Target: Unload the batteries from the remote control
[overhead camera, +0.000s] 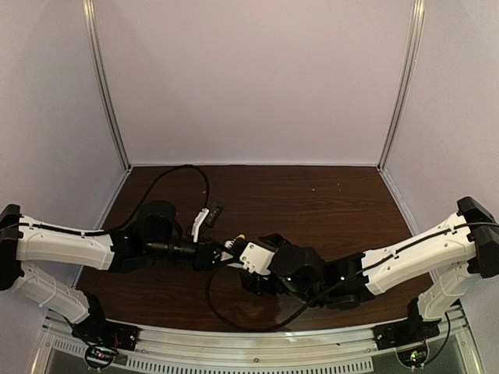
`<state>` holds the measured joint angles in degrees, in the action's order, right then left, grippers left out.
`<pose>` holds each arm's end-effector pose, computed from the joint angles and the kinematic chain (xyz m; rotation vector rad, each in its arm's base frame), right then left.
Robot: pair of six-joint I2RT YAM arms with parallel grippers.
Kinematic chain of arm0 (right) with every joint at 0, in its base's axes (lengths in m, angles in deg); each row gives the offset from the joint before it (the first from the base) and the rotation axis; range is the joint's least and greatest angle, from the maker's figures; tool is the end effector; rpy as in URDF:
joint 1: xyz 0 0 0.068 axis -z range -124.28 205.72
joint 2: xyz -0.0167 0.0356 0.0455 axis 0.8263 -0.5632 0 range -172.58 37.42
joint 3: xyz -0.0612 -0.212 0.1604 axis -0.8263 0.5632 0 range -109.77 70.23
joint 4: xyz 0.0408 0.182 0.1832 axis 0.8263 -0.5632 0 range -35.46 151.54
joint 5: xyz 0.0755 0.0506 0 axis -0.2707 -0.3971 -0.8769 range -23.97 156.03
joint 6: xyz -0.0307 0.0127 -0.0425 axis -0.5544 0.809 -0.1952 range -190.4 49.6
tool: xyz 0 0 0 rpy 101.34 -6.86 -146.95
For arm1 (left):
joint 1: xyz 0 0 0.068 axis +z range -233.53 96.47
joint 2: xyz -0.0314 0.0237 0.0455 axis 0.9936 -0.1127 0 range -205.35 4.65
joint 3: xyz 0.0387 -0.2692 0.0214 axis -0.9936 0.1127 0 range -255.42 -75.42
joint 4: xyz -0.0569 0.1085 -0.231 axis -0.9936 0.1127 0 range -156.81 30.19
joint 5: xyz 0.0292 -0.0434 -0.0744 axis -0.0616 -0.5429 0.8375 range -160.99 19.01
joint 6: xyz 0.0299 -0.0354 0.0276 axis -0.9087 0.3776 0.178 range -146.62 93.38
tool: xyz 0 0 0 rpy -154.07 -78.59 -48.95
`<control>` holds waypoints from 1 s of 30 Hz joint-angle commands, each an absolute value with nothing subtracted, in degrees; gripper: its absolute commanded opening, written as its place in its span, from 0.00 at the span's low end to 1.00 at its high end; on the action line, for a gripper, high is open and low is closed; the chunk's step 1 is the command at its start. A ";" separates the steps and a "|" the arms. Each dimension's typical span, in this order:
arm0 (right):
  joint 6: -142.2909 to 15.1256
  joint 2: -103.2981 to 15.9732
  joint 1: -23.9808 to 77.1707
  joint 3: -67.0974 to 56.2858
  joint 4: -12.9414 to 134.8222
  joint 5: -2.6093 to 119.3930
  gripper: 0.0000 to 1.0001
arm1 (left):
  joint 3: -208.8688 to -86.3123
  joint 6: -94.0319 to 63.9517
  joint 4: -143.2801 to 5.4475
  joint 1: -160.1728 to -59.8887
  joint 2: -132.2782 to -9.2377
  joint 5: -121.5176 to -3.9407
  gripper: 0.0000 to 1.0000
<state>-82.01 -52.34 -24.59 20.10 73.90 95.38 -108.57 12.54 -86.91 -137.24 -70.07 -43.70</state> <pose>0.0744 0.3314 0.2194 -1.1948 1.5917 0.2511 0.1477 -0.2289 0.2119 0.6404 2.1390 -1.4560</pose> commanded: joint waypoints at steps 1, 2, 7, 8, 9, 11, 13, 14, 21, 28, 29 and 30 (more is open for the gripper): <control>-75.07 -50.52 -24.20 18.96 69.89 100.86 0.99 | -107.44 9.98 -89.75 -136.73 -68.91 -47.51 0.00; -74.75 -50.43 -24.23 18.83 69.60 101.21 1.00 | -107.37 9.98 -89.81 -136.59 -68.92 -47.53 0.00; -73.15 -48.96 -24.22 19.21 68.97 103.30 1.00 | -106.51 9.96 -89.86 -136.11 -68.04 -48.49 0.00; -72.70 -48.42 -24.23 19.53 68.94 103.38 1.00 | -106.26 9.90 -89.84 -136.03 -67.66 -48.80 0.00; -71.83 -47.93 -24.21 19.78 68.99 103.64 1.00 | -106.01 9.83 -89.87 -135.94 -67.35 -49.21 0.00; -68.80 -47.14 -24.22 20.24 68.65 103.95 1.00 | -105.44 9.81 -89.85 -135.64 -66.52 -49.82 0.00; -63.13 -46.38 -23.95 20.24 67.29 103.19 1.00 | -105.02 9.73 -89.84 -135.29 -65.63 -50.11 0.00; -60.30 -46.08 -23.63 20.16 66.53 102.35 1.00 | -104.77 9.71 -89.98 -135.11 -65.22 -50.22 0.00; -45.16 -43.89 -20.93 21.56 66.06 94.16 1.00 | -102.71 9.52 -89.74 -133.97 -61.98 -54.73 0.00; -39.19 -38.32 -18.24 28.25 71.27 90.18 1.00 | -101.29 9.04 -90.64 -132.50 -60.44 -52.37 0.00; -38.25 -37.60 -17.40 29.01 71.16 89.98 1.00 | -100.80 9.20 -91.43 -132.42 -60.08 -51.91 0.00; -37.41 -37.02 -16.33 29.68 71.00 88.99 1.00 | -100.41 9.29 -92.16 -132.28 -59.85 -51.40 0.00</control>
